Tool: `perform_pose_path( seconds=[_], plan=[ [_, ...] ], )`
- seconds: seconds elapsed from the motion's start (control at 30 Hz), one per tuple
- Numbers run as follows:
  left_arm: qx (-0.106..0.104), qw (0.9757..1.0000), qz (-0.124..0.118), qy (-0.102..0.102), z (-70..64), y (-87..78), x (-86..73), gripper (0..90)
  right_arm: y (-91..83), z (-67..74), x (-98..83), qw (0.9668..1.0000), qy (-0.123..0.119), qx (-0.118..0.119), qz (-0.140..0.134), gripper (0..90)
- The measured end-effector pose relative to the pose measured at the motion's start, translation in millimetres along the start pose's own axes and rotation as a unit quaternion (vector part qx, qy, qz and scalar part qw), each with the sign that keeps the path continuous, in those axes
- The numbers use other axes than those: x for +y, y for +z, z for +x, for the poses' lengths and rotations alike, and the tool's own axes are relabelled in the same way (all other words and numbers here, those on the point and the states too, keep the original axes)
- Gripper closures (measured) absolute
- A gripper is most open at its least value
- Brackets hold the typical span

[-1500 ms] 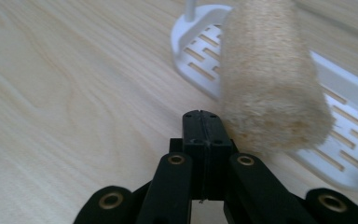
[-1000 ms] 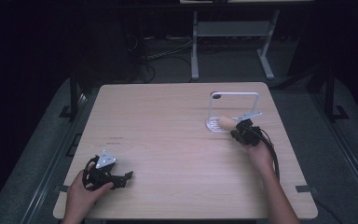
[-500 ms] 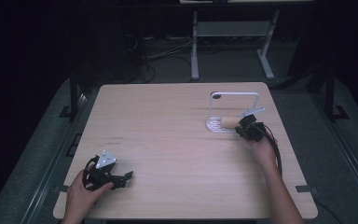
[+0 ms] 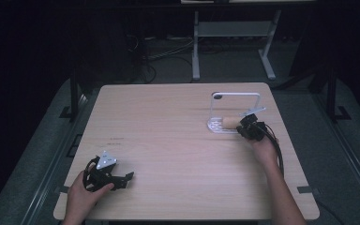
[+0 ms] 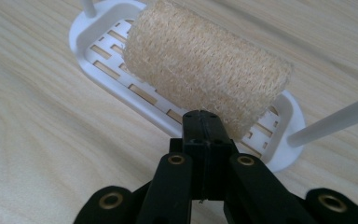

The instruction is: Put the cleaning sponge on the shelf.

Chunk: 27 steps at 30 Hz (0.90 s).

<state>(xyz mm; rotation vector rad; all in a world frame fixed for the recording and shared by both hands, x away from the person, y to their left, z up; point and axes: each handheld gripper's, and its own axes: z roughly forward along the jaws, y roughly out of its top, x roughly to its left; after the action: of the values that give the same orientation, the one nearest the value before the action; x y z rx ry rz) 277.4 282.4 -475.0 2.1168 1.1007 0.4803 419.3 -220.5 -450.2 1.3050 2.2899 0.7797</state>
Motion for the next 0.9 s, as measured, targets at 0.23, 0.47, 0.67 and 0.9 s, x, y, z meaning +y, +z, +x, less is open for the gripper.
perform_pose_path(
  seconds=[0.23, 0.47, 0.67, 0.9],
  plan=[
    [0.000, 1.0000, 0.000, 0.000, 0.0, 0.0, 0.0, 12.8, -7.7, 2.9, -5.2, 0.9998, 0.006, 0.019, -0.008, 81.4],
    [0.000, 1.0000, 0.000, 0.001, 0.1, 0.0, 0.0, 12.8, -16.4, 8.9, -13.9, 0.9993, 0.009, 0.034, -0.016, 60.1],
    [0.000, 1.0000, -0.001, 0.001, 0.0, 0.1, -0.1, 12.8, -22.0, 15.9, -20.9, 0.9988, 0.017, 0.042, -0.019, 38.1],
    [0.000, 1.0000, -0.001, 0.001, 0.0, 0.1, -0.1, 12.8, -31.4, 22.6, -28.3, 0.9980, 0.024, 0.052, -0.027, 25.8]
  ],
)
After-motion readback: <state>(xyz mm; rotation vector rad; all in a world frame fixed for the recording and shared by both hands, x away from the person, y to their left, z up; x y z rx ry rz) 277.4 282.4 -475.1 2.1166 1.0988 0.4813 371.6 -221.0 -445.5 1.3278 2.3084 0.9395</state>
